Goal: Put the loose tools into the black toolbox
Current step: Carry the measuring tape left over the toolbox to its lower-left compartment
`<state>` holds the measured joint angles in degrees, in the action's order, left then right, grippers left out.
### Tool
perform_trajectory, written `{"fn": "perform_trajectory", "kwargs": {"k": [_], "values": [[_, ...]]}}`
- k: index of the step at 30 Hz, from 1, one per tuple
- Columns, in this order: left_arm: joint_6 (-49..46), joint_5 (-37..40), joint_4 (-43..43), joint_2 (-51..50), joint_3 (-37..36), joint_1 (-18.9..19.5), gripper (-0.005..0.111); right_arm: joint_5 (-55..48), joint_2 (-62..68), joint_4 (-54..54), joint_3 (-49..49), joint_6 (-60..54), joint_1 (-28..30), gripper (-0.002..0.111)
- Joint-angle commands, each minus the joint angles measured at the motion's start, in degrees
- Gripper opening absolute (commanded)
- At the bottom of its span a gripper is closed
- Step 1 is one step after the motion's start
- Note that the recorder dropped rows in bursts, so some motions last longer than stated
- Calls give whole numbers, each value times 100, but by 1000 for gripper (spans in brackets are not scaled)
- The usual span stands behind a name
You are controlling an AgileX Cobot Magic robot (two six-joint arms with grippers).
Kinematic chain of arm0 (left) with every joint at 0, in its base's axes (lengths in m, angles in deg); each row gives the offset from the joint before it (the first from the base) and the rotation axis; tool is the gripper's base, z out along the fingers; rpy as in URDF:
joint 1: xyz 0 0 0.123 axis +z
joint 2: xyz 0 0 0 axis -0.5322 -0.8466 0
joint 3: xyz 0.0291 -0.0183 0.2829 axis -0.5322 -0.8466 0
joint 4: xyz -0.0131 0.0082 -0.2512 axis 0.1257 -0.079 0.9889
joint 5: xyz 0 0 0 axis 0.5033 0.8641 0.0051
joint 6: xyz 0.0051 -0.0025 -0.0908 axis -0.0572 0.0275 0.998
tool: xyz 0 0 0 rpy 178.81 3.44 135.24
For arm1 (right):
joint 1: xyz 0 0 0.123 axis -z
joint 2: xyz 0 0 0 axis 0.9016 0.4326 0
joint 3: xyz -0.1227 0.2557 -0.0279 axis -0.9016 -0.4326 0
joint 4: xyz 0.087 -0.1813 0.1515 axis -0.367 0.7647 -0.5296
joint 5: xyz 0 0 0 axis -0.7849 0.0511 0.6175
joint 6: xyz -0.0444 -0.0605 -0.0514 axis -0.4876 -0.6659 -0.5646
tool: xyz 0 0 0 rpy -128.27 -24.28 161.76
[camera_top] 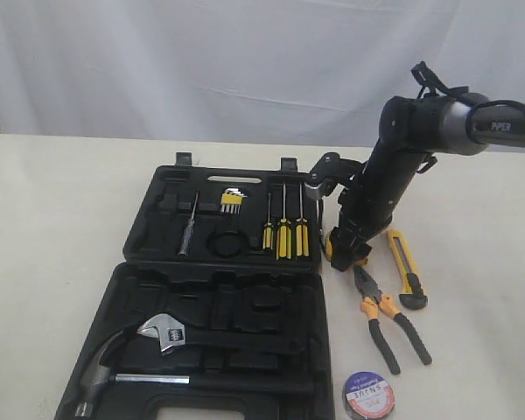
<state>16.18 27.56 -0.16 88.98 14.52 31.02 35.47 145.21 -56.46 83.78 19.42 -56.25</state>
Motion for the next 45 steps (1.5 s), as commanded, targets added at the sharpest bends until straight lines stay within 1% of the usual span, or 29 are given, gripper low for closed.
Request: {"fn": "perform_trajectory", "kwargs": {"k": [1, 7, 10, 11, 19, 22, 24, 25, 26, 28, 29, 30, 32, 34, 38, 43, 45], "values": [[3, -3, 9, 16, -12, -12, 0, -10, 103, 26, -2, -18, 39, 55], [3, -3, 9, 16, -12, -12, 0, 105, 54, 222, -2, -29, 39, 18], [3, -3, 9, 16, -12, -12, 0, 116, -72, 235, -2, -29, 39, 2], [3, -3, 9, 16, -12, -12, 0, 125, -135, 235, -2, -29, 39, 0], [3, -3, 9, 16, -12, -12, 0, 50, -731, 235, -2, -10, 39, 0], [3, -3, 9, 16, -12, -12, 0, -70, -1015, 46, -2, 10, -89, 0], [3, -3, 9, 16, -12, -12, 0, -84, -1195, -343, -2, 104, -329, 0], [3, -3, 9, 16, -12, -12, 0, -178, -1290, -368, -2, 187, -611, 0], [3, -3, 9, 16, -12, -12, 0, -242, -1316, -338, -2, 238, -749, 0], [3, -3, 9, 16, -12, -12, 0, -290, -1355, -188, -2, 497, -1519, 0], [3, -3, 9, 16, -12, -12, 0, -280, -1342, -172, -2, 593, -1729, 0], [3, -3, 9, 16, -12, -12, 0, -202, -1315, -51, -2, 835, -2093, 0], [3, -3, 9, 16, -12, -12, 0, 140, -1189, 380, -2, 1577, -2541, 0], [3, -3, 9, 16, -12, -12, 0, 451, -1003, 647, -2, 2206, -2823, 0], [3, -3, 9, 16, -12, -12, 0, 694, -749, 637, 10, 2219, -3104, 0], [3, -3, 9, 16, -12, -12, 0, 1093, -586, 637, 287, 2228, -3231, 0], [3, -3, 9, 16, -12, -12, 0, 1093, -535, 589, 496, 2241, -3240, 0]]}}
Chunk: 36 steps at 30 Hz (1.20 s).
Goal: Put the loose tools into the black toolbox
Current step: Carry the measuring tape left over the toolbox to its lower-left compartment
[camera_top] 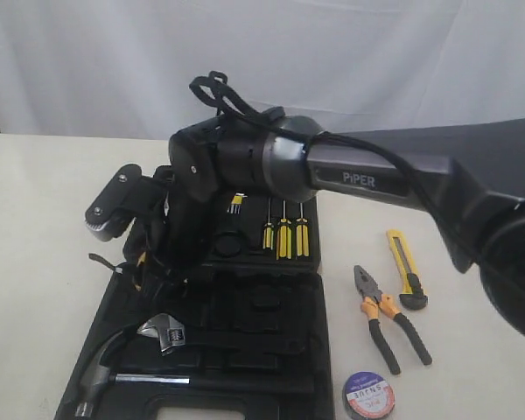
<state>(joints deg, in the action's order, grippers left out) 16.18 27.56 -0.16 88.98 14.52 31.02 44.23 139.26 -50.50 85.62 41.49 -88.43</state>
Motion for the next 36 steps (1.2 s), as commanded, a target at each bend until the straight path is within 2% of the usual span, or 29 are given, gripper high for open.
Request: {"fn": "perform_trajectory", "kwargs": {"k": [1, 12, 36], "values": [[3, -3, 9, 16, -12, -12, 0, 142, 124, -18, 435, 34, -22, 0], [3, -3, 9, 16, -12, -12, 0, -464, 681, -84, 896, -158, -142, 0], [3, -3, 33, 16, -12, -12, 0, -32, 851, -84, 896, -257, -286, 0]]}}
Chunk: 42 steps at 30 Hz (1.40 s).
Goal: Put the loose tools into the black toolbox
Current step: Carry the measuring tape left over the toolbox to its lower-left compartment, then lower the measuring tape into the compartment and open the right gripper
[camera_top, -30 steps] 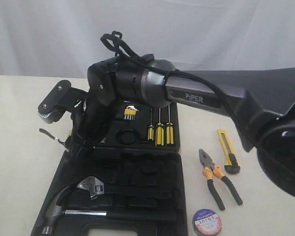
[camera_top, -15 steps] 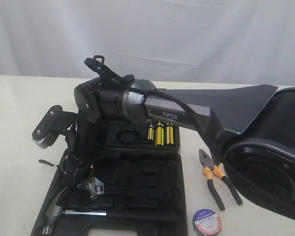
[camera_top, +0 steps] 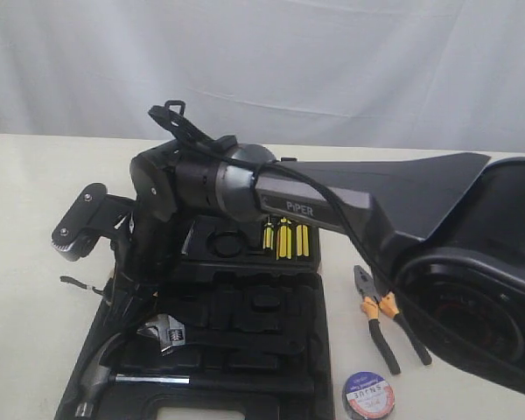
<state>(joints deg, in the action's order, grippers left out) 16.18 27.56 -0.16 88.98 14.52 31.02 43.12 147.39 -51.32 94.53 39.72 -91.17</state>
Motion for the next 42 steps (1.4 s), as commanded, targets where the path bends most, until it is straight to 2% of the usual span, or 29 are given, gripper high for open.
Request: {"fn": "perform_trajectory", "kwargs": {"k": [1, 11, 13, 15, 20, 22, 42], "values": [[3, -3, 33, 16, -12, -12, 0, 79, 38, -2, 5, -80, -12, 0], [3, -3, 33, 16, -12, -12, 0, -131, 38, 17, 5, -80, -12, 0], [3, -3, 33, 16, -12, -12, 0, -156, 38, 17, 5, -80, -12, 3], [3, -3, 33, 16, -12, -12, 0, -168, 38, 17, 5, -80, -12, 13], [3, -3, 33, 16, -12, -12, 0, -177, 38, 17, 5, -80, -12, 54], [3, -3, 33, 16, -12, -12, 0, -177, 38, 32, 5, -80, -12, 65], [3, -3, 14, 16, -12, -12, 0, -237, 27, 213, 5, -16, -12, 67]]}}
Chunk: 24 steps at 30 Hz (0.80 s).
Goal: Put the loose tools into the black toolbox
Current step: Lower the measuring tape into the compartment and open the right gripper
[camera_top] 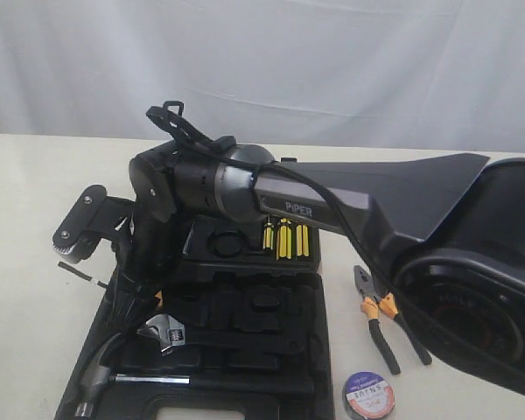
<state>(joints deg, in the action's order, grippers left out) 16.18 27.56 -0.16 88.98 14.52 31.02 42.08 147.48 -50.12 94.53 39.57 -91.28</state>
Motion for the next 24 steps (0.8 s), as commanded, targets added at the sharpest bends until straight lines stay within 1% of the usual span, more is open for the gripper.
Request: {"fn": "perform_trajectory", "kwargs": {"k": [1, 11, 12, 14, 17, 18, 24], "values": [[3, -3, 14, 16, -12, -12, 0, -133, -6, 93, 19, 12, -1, 67], [3, -3, 14, 16, -12, -12, 0, -223, -456, -54, 180, 75, -1, 65], [3, -3, 14, 16, -12, -12, 0, -223, -508, -54, 180, 75, -1, 62], [3, -3, 14, 16, -12, -12, 0, -212, -595, -54, 180, 75, -1, 49], [3, -3, 14, 16, -12, -12, 0, -195, -649, -110, 180, 75, -1, 17], [3, -3, 14, 16, -12, -12, 0, -154, -649, -168, 180, 75, -1, 0], [3, -3, 14, 16, -12, -12, 0, -90, -336, -278, 180, 65, -1, 0]]}}
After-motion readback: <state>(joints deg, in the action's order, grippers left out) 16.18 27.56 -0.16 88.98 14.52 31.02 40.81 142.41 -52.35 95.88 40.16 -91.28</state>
